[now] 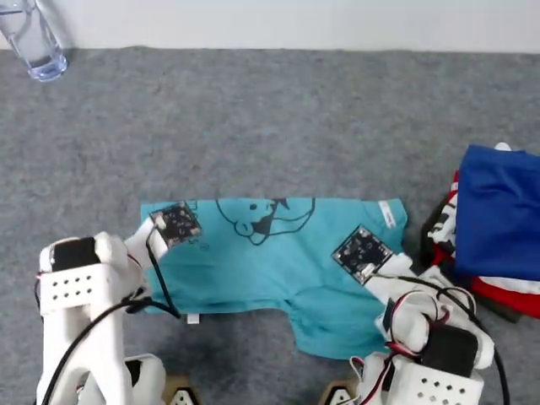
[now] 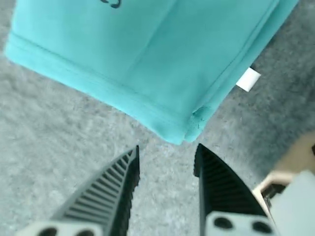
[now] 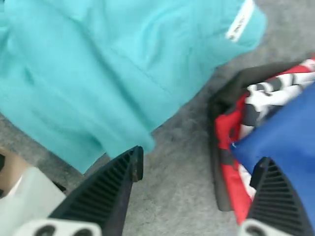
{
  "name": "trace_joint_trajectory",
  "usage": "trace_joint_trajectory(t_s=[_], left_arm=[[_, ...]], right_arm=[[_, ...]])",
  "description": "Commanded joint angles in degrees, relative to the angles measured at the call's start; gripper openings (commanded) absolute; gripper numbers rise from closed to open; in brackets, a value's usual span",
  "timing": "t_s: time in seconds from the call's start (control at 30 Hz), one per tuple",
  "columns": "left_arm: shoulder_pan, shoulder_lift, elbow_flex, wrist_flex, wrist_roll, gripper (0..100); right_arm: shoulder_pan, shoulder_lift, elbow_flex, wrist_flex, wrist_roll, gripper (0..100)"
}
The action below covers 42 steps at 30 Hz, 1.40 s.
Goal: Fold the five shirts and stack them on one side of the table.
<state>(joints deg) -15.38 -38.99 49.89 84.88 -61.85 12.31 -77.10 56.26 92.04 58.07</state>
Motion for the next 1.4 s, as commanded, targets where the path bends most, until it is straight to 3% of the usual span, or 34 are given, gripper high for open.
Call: trace_joint_trajectory(t_s=[0.0,0.13,0.23,0.37,0.53,0.8,1.0,1.17,1.37], left_arm=[[-0.4,-1.2,-4.4,1.9,1.1,17],[0.1,-1.2,-5.1,-2.9,9.6,13],[2.1,-1.2,-2.7,-9.6,17.6,2],[6.7,-1.2,4.9,-17.1,26.5,1],[12.3,-1.2,15.0,-23.0,28.7,1],[9.5,-1.2,17.6,-17.3,23.4,1],[8.0,-1.3,8.7,-11.1,22.9,1],[13.2,-3.9,0.4,-5.5,28.3,1],[24.0,-22.6,-1.9,-1.3,34.9,3]], right_arm=[[0.3,0.2,-5.4,-0.5,-3.9,35.1],[-4.0,0.7,-5.1,-3.5,-7.2,31.0],[-8.6,0.7,-0.2,-8.3,-11.5,18.0],[-11.8,0.6,9.0,-16.9,-17.0,1.1],[-12.5,0.0,17.1,-20.3,-17.5,0.9],[-10.2,0.0,10.9,-12.1,-15.7,0.9],[-10.2,-0.1,-4.4,-0.7,-18.8,0.9],[-10.7,-6.7,-12.9,2.4,-27.3,1.2],[-10.8,-19.1,-18.9,6.4,-30.1,1.2]])
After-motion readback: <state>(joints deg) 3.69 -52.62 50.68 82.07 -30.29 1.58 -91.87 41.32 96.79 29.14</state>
